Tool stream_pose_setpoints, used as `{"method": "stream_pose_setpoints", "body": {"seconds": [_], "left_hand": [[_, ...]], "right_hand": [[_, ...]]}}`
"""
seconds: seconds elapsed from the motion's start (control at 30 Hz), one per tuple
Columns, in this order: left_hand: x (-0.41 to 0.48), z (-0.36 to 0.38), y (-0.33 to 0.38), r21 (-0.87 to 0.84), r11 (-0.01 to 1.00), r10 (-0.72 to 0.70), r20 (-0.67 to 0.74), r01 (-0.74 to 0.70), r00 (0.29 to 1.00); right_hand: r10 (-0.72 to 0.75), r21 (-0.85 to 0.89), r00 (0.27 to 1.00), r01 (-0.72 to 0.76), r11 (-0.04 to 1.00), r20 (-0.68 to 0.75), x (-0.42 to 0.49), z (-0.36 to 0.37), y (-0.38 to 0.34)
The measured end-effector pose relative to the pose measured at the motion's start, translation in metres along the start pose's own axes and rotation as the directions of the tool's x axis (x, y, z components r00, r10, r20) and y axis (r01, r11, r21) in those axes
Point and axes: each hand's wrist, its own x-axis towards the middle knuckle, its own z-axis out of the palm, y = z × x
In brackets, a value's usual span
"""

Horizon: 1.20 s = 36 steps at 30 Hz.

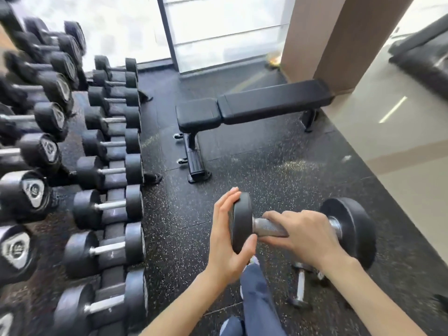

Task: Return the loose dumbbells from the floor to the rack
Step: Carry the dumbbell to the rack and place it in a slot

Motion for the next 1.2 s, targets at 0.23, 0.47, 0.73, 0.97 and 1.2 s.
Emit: {"method": "stream_pose_setpoints", "body": {"seconds": [0.23,0.47,0.73,0.97,1.2], "left_hand": [[0.061,0.013,-0.031,0.004,0.995,-0.104,-0.029,0.104,0.994],[0.147,0.042,-0.059,-0.029,0.984,-0.18,-0.085,0.178,0.98],[0.238,0.072,-0.089,-0.086,0.975,-0.213,-0.102,0.205,0.972],[0.325,0.089,-0.127,-0.104,0.977,-0.196,-0.075,0.188,0.978],[0.415,0.101,-0.149,-0.076,0.984,-0.164,-0.01,0.163,0.986]], "right_hand": [[0.005,0.094,0.998,-0.012,0.995,0.07,0.057,0.028,0.039],[-0.01,0.096,0.98,-0.009,0.995,0.197,0.137,0.038,0.104],[0.007,0.099,0.953,-0.039,0.994,0.302,0.211,0.04,0.162],[0.059,0.062,0.948,-0.082,0.995,0.312,0.28,0.063,0.216],[0.099,0.059,0.929,-0.129,0.99,0.357,0.356,0.056,0.268]]}}
